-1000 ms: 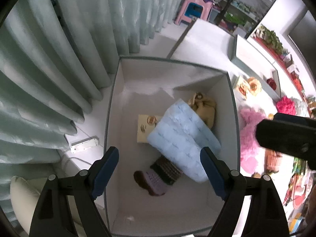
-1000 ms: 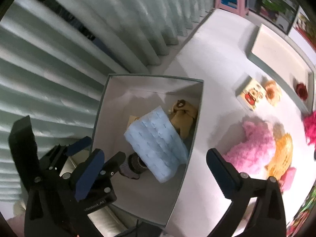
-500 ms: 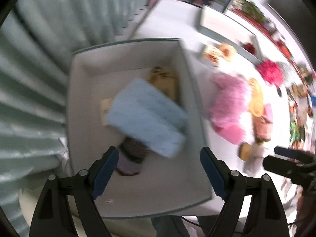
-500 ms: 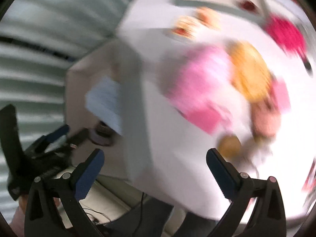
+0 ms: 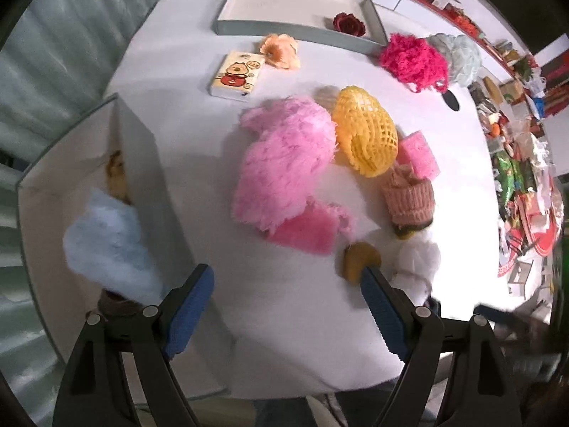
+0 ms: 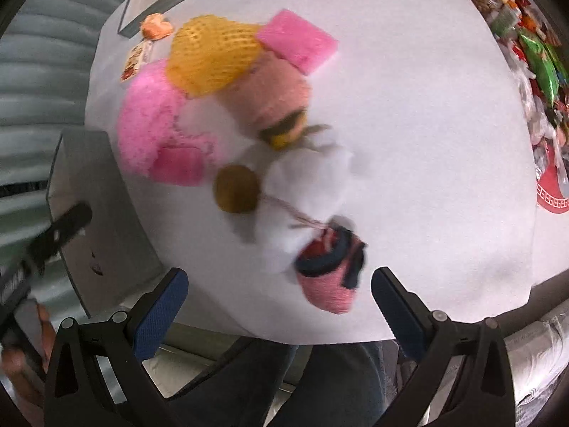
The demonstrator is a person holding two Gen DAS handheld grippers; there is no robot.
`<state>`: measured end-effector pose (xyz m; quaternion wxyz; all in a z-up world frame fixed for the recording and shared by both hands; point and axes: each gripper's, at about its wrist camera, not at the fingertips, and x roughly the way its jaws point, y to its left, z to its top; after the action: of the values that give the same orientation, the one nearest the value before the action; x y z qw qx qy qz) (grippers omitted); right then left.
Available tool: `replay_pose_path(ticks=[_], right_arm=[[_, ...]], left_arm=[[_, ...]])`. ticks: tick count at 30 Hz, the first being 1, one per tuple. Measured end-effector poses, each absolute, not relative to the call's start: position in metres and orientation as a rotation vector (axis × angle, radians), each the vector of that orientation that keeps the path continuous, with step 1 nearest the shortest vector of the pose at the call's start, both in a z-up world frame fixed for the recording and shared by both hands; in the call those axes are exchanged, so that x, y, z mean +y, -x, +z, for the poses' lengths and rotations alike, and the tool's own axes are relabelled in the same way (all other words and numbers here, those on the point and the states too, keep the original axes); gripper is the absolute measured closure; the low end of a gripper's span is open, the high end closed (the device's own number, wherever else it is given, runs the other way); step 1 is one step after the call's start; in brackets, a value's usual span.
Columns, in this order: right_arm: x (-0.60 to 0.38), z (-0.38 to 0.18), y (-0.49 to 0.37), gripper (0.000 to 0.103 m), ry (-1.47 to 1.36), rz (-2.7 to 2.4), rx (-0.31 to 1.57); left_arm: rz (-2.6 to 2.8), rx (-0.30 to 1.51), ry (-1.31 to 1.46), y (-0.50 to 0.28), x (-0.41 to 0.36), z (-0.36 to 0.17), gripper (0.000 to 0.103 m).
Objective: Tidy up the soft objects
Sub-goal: 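Return both tools to the pile on the table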
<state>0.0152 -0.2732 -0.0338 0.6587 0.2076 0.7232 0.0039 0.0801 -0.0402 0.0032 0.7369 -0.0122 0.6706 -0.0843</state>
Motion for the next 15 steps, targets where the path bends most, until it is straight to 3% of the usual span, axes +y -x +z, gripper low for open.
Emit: replay_pose_path(ticks=[6,15], right_arm=[[-0.295,-0.038,-0.013,0.000,-0.462,-0.004,1.635],[-0.286,-0.051,-0.074,0.000,-0.350,0.035,1.592]], left_arm=[[-0.108,1.487,-0.005,-0.122,-0.056,-0.022,0.018],[-0.045,1.518,-0.066,-0.161,-0.071,-0.062,0.018]])
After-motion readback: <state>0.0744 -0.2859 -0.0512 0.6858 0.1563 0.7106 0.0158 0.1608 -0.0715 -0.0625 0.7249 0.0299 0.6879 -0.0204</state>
